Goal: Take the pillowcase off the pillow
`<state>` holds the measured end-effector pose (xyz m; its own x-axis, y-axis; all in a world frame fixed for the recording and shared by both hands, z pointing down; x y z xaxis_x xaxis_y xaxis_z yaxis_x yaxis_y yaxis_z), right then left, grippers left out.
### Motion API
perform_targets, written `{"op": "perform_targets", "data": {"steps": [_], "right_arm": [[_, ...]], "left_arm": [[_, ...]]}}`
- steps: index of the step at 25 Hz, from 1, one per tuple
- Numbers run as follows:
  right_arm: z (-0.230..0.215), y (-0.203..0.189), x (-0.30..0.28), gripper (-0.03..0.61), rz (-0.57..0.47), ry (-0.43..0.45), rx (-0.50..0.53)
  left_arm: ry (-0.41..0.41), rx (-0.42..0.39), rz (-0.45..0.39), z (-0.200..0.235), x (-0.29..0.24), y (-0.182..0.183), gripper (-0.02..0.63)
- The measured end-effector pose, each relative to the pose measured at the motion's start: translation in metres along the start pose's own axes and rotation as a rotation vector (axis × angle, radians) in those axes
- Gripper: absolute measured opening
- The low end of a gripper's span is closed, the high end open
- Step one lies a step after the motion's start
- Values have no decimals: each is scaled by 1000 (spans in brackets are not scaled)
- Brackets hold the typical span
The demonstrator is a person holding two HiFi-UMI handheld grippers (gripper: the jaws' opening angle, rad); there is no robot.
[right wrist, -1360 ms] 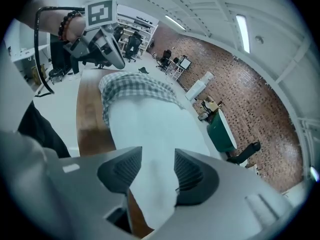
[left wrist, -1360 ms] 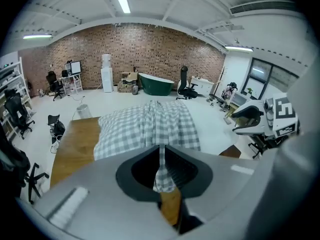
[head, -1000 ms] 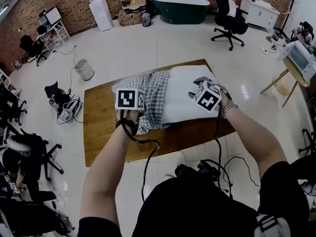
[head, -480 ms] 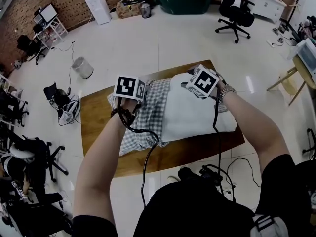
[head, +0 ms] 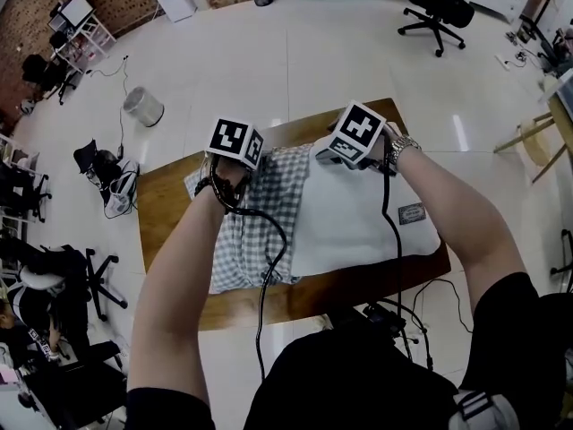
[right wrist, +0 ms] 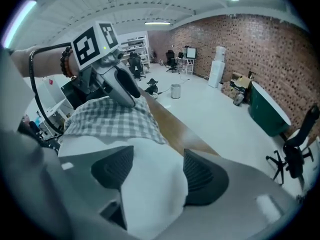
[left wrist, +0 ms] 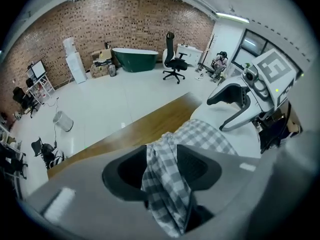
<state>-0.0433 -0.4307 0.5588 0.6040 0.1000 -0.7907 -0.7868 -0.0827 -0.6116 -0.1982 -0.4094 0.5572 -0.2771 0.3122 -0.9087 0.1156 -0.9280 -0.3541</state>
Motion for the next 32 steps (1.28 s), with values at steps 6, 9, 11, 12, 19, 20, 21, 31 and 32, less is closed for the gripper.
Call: {"op": "perform_targets", "data": {"steps": [6,9,11,12,19,20,21,31,32], "right_arm": [[-16,-10,-31,315,22,77,-62],[-19,-9,-32,268,24,88,-71],[-18,-10,-32,214,30,88,-59],[-17,-10,-31,180,35,86,-51],[-2,1,-18,15,51,26,19],[0,3,-15,14,49,11,30],[2,5,-11,14,45,-5,41],[18,5,30,11,9,-100,116],[20,6,35,11,8,-107,119]], "left_arm": [[-24,18,122,22,-37,8,176],[-14,4,143,23,-40,16,130],[0,-15,146,21,-42,19,91],[7,-23,147,20,-43,19,73],[54,-80,114,25,-34,16,32],[61,-87,106,28,-31,15,32],[69,-85,97,31,-29,15,32],[132,-3,63,64,-9,4,26],[140,3,62,69,-6,3,26]]}}
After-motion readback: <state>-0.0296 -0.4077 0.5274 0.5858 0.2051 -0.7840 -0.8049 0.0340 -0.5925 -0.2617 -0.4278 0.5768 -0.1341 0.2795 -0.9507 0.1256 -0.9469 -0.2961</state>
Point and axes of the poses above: the fingertips, and each gripper's own axes: x backward along the fingers, z to its left, y out of its top, the point moved 4 cm from there along x, backward along the fingers, and after that the axes turned 13 degrees about x, right-handed, at the moved point
